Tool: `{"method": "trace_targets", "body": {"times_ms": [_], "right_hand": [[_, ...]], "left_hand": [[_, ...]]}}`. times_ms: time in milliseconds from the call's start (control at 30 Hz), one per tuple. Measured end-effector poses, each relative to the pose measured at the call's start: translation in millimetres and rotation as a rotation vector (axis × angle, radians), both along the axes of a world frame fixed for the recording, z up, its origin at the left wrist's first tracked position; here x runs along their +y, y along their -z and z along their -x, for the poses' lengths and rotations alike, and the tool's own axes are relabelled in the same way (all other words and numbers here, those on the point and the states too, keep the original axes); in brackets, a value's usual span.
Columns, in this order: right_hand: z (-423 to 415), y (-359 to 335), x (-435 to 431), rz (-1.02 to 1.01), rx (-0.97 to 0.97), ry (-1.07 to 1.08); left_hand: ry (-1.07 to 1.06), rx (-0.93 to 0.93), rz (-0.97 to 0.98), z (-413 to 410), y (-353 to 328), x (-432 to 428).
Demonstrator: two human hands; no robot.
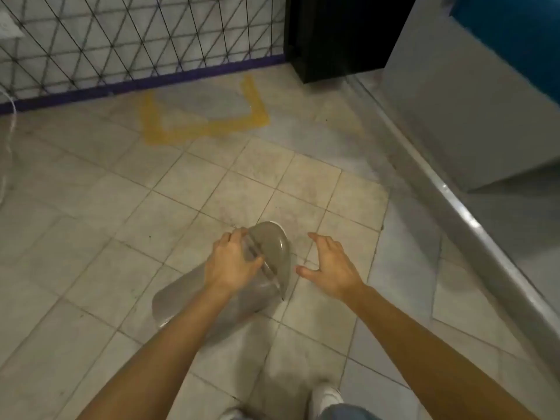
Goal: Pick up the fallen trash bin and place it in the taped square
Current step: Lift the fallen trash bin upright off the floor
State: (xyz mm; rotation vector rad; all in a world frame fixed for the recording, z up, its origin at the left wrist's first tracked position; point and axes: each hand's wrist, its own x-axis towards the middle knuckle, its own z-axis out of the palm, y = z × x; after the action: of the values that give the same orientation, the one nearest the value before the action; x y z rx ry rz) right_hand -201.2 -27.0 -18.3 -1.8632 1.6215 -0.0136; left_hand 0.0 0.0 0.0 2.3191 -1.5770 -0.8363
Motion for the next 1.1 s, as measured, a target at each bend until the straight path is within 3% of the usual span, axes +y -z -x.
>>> {"method": "trace_targets", "body": {"times_ms": [33,167,367,667,1100], "right_hand": [[-10,65,0,0.007,-0.05,-0.025],[-21,114,-16,0.042,-0.121,0.02],[-31,117,-38,0.01,-0.215,0.083],[-43,125,-45,-0.04,-0.309,0.093],[-38,124,-48,-0.08,-0.472,0.142]], "left_hand": [[-0.004,0.035,0.024,-1,63,1],[-0.091,0.133,0.065,-6,110,-14],[-0.173,0.216,0.111,-1,107,-34],[-0.365,0.372,0.02,8,112,-50],[-0.506,0.594,0.145,-1,95,-45]]}}
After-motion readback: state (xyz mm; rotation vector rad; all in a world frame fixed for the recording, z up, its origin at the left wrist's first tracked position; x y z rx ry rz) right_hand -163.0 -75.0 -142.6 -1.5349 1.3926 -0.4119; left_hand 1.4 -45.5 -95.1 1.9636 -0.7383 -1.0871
